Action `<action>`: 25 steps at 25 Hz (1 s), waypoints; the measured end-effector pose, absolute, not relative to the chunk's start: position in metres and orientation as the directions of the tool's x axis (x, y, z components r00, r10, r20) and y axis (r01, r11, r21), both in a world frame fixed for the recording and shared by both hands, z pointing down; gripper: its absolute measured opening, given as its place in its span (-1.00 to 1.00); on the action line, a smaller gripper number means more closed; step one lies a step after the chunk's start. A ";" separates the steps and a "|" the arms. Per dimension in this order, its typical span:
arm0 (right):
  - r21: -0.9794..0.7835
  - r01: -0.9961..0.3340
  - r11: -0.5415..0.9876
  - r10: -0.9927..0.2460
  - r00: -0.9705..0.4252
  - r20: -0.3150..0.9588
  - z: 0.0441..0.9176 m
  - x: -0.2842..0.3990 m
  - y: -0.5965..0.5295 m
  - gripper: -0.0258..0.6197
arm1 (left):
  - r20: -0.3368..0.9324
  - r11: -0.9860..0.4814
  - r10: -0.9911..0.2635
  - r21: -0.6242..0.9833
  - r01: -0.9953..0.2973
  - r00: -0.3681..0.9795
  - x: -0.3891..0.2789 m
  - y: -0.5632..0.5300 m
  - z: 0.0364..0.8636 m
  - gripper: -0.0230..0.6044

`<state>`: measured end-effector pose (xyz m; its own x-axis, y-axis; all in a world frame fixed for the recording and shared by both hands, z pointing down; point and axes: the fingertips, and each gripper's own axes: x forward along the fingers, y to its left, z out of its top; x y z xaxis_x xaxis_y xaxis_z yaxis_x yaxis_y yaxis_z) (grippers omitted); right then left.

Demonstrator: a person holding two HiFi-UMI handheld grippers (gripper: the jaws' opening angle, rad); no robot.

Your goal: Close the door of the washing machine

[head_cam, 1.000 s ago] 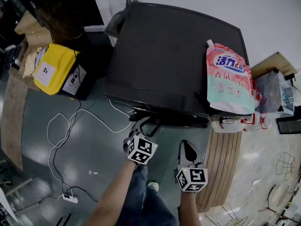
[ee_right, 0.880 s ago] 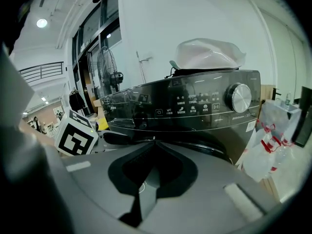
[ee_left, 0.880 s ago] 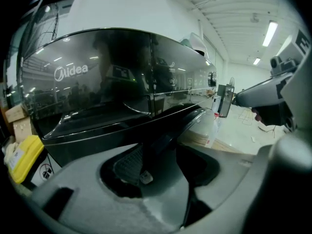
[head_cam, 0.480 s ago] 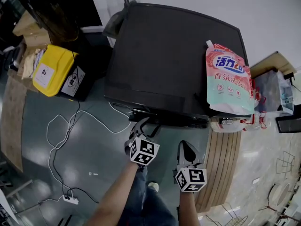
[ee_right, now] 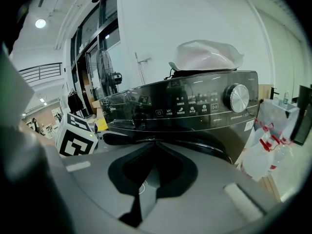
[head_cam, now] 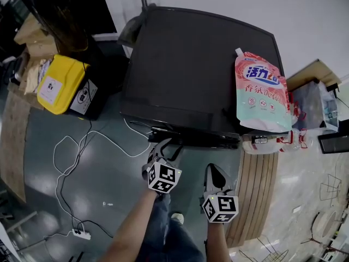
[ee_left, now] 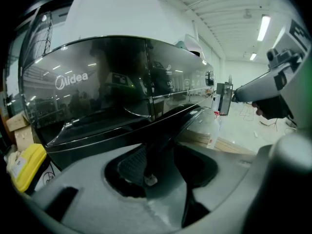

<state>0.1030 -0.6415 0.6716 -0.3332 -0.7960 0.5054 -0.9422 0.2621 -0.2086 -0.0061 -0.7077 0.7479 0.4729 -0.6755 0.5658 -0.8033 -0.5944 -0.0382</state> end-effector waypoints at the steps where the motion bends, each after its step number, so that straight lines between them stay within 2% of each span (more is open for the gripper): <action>1: -0.208 -0.942 0.264 -0.797 -0.334 0.503 0.670 0.103 -0.640 -0.88 | 0.557 -0.591 -0.683 -0.042 -0.806 0.472 -0.007 -0.706 0.746 -0.40; 3: -0.207 -0.941 0.268 -0.800 -0.337 0.497 0.667 0.103 -0.636 -0.88 | 0.535 -0.575 -0.701 -0.035 -0.817 0.471 -0.009 -0.700 0.739 -0.66; 7: -0.207 -0.938 0.278 -0.810 -0.345 0.474 0.656 0.105 -0.626 -0.88 | 0.487 -0.541 -0.735 -0.002 -0.841 0.472 -0.013 -0.684 0.717 -0.73; 11: -0.208 -0.934 0.289 -0.831 -0.353 0.430 0.637 0.106 -0.612 -0.88 | 0.417 -0.493 -0.789 0.008 -0.870 0.451 -0.019 -0.670 0.680 -0.90; 25: -0.191 -0.936 0.294 -0.934 -0.324 0.148 0.495 0.156 -0.542 -0.88 | 0.148 -0.422 -0.895 0.016 -0.906 0.420 -0.008 -0.583 0.512 -0.90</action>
